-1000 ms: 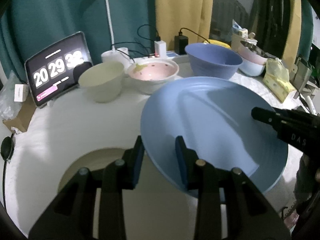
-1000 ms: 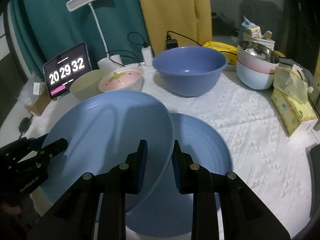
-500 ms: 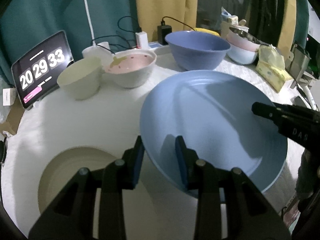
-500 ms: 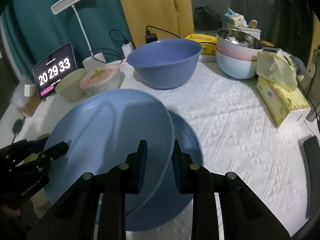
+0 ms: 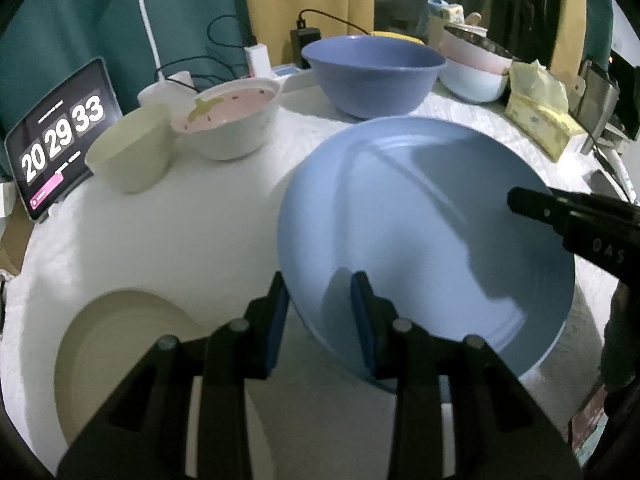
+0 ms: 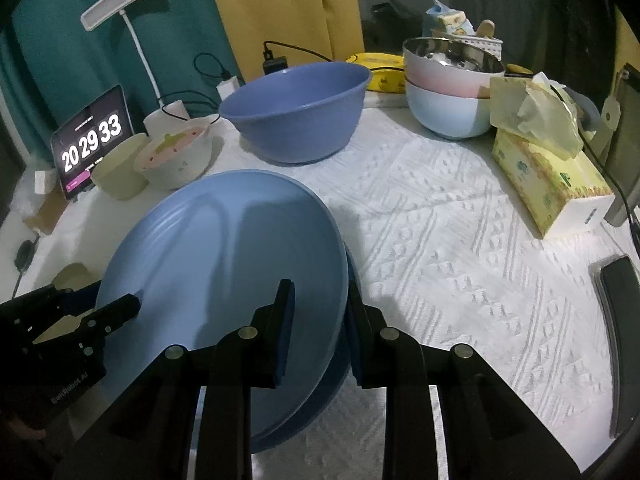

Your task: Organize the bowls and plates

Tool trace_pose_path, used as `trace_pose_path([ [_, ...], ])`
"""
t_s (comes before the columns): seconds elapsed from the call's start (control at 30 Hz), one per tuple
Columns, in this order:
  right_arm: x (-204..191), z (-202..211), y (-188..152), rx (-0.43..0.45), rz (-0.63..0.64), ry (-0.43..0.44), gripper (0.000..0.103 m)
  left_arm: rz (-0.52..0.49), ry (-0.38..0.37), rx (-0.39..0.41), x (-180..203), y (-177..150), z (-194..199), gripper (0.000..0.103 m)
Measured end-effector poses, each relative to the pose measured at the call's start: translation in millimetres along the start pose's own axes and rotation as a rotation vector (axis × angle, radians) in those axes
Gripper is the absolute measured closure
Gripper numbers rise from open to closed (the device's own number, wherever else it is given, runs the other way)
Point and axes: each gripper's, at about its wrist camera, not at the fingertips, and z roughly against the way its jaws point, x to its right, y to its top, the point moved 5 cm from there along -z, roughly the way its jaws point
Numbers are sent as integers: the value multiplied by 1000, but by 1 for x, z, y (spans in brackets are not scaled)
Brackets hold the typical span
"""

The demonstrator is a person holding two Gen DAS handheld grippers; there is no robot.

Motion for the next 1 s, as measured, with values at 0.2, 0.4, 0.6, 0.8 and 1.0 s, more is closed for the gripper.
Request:
trace_pose_path([
  [0.2,0,-2,0,-5,-13,4,77,4,5,-17,-1,0,-7,69],
  [0.4,0,-1,2,-7,-4,-8,77,-6,11,-16,-2,0,-5,68],
  [0.6,0,9,4,23,29,-69,70,-1,12,-10,-5,-1,-1,68],
  [0.8,-5,19,4,40,39,-77,70,5,5,16,-8,-2,11,68],
  [1.0,-15,28,3,53,51,-75,70,26,5,44,-15,-4,25,68],
])
